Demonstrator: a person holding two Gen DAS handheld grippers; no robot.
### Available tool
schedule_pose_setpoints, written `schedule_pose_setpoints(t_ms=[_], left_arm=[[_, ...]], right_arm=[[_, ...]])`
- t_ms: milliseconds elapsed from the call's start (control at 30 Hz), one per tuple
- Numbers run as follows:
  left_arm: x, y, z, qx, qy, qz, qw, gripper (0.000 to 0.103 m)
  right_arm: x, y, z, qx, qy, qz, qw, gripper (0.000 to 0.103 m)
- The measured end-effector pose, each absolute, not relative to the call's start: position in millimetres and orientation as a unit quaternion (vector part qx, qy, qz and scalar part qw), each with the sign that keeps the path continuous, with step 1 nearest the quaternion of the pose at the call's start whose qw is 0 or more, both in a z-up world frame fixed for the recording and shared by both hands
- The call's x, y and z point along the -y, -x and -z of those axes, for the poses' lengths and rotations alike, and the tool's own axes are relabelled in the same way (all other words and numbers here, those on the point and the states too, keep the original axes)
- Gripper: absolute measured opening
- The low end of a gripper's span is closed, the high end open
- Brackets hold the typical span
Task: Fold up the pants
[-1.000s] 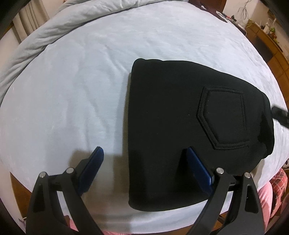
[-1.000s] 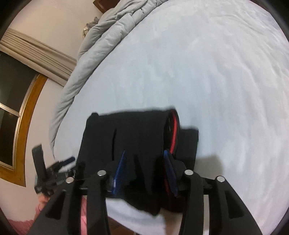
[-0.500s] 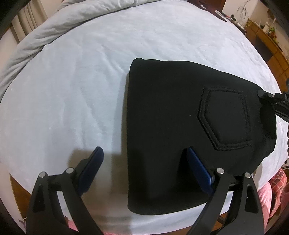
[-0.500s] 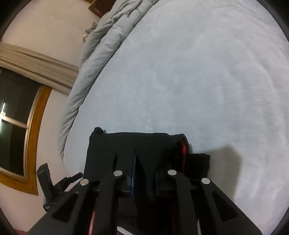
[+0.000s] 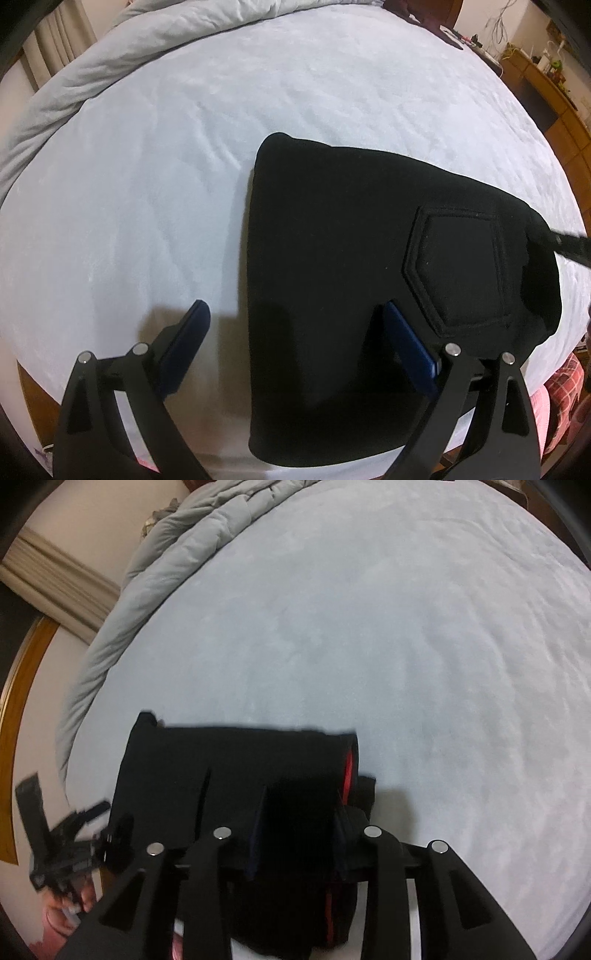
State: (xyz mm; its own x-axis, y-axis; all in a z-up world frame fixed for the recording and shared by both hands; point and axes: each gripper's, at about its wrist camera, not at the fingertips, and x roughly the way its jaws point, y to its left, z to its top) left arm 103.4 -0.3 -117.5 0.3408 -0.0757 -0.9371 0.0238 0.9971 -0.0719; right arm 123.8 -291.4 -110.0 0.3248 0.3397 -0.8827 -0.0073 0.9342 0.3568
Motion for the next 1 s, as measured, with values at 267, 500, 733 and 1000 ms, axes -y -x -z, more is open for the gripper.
schedule_pose_setpoints(t_ms=[267,500,733,1000], left_arm=[[6,-101,119,-0.575,0.022,0.033,0.817,0.094],[7,-101,116,-0.575,0.025,0.033,0.817,0.094],[9,-100,117,-0.573,0.021,0.036,0.818,0.094],[-3,-104,123,-0.587,0.026,0.047,0.808,0.094]], right_arm=[[281,-73,115,-0.601,-0.120,-0.117,0.781,0.039],[283,-63,111,-0.595,-0.130,-0.120,0.784,0.014],[293,-61,114,-0.602,-0.121,-0.083,0.785,0.013],[289,-58,107,-0.591,-0.116,-0.099,0.792,0.029]])
